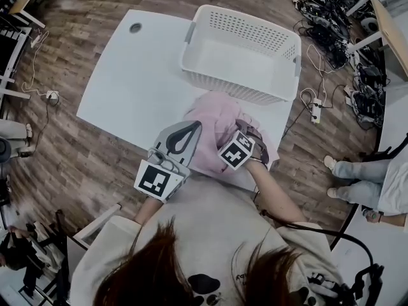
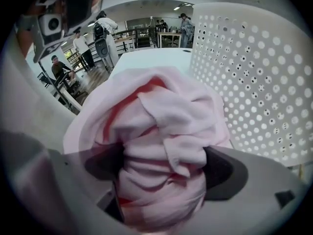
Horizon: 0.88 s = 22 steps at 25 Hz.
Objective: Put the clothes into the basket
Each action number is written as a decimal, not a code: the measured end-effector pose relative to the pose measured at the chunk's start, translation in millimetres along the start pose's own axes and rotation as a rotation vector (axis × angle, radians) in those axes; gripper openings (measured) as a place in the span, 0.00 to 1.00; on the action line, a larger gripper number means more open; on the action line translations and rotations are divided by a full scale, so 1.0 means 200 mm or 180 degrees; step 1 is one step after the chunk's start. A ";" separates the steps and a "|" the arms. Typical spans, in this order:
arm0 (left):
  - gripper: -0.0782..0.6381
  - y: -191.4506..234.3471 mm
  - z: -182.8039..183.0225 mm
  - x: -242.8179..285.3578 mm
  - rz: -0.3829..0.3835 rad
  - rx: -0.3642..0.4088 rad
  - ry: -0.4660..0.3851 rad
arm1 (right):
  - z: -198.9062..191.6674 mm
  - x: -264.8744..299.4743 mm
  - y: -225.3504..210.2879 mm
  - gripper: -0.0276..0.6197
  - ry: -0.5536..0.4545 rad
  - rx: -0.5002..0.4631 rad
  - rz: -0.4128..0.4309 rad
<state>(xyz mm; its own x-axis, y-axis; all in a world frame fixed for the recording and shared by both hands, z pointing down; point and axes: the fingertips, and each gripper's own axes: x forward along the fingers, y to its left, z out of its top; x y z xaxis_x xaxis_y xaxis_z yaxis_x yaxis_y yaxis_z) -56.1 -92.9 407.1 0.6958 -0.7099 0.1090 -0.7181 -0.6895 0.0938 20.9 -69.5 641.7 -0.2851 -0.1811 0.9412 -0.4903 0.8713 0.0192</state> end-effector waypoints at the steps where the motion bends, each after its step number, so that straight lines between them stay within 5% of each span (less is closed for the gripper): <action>1: 0.12 0.00 -0.04 0.01 -0.0023 -0.0043 0.0018 | -0.01 0.00 0.01 0.76 0.0020 -0.0011 0.0011; 9: 0.12 0.02 -0.33 0.09 -0.0127 -0.0266 0.0319 | -0.01 0.05 0.00 0.76 0.0033 -0.0019 -0.0011; 19: 0.12 0.01 -0.43 0.11 -0.0142 -0.0332 0.0429 | 0.01 0.06 -0.01 0.74 0.0074 -0.0184 -0.0092; 22: 0.12 0.00 -0.45 0.11 -0.0144 -0.0365 0.0450 | 0.02 0.06 -0.02 0.56 0.0106 -0.0356 -0.0124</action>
<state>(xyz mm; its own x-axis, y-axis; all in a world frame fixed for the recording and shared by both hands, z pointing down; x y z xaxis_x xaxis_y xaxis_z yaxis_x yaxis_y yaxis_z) -41.3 -95.9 498.6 0.7252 -0.6455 0.2395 -0.6879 -0.6937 0.2132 16.9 -76.5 650.9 -0.2393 -0.2021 0.9497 -0.4048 0.9098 0.0916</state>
